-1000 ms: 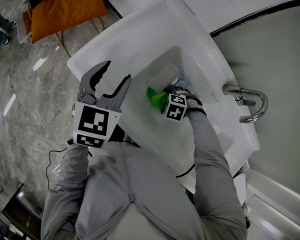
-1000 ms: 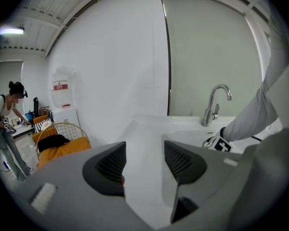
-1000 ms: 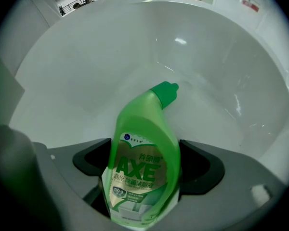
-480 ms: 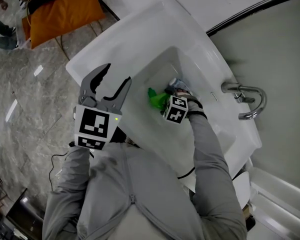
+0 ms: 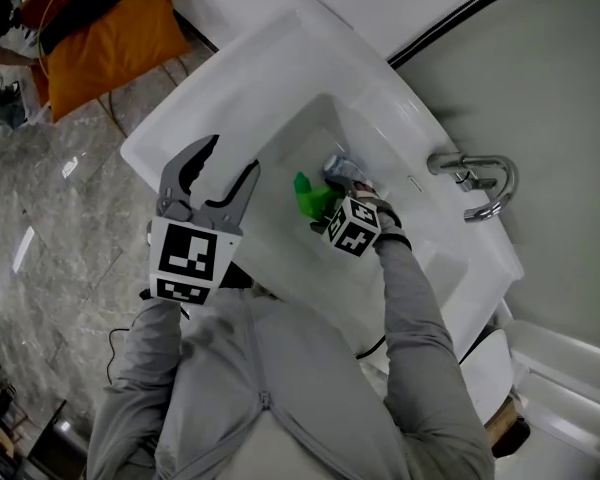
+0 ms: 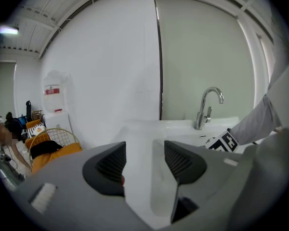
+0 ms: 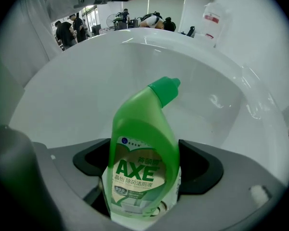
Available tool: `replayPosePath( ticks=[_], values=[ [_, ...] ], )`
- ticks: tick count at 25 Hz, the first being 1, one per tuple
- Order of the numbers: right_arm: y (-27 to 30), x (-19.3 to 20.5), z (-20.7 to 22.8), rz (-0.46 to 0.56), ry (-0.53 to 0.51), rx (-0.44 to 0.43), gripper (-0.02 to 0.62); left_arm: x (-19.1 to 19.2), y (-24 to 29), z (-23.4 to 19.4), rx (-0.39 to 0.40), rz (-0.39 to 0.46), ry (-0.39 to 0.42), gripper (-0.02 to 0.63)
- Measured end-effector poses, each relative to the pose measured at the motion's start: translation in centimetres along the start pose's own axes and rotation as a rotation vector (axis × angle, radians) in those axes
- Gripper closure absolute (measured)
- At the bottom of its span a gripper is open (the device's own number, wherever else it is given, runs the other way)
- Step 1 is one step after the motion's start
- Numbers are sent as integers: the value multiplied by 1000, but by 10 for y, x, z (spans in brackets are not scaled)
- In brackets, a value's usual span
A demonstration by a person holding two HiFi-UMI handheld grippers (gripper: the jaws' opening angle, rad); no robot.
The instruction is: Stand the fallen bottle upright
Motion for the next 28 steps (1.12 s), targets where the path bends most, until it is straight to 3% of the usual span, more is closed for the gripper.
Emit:
replayPosePath(
  ticks=[5, 19, 28],
  values=[
    [-16, 2, -10, 68, 61, 60, 166, -9, -1, 10, 31, 12, 14, 337],
    [-70, 47, -44, 355, 418, 335, 167, -39, 4, 73, 235, 87, 110, 336],
    [-88, 84, -74, 436, 595, 455, 167, -54, 2, 114, 348, 122, 169, 336]
  ],
)
Point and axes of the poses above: the fingertips, and each gripper's own axes: y forward along the fingers, z to its right, x out of its underside, the point moved 5 cm from there along -y, backward along the fingers, and after that the axes turned 13 degrees about -x, right-handed, at the moved point
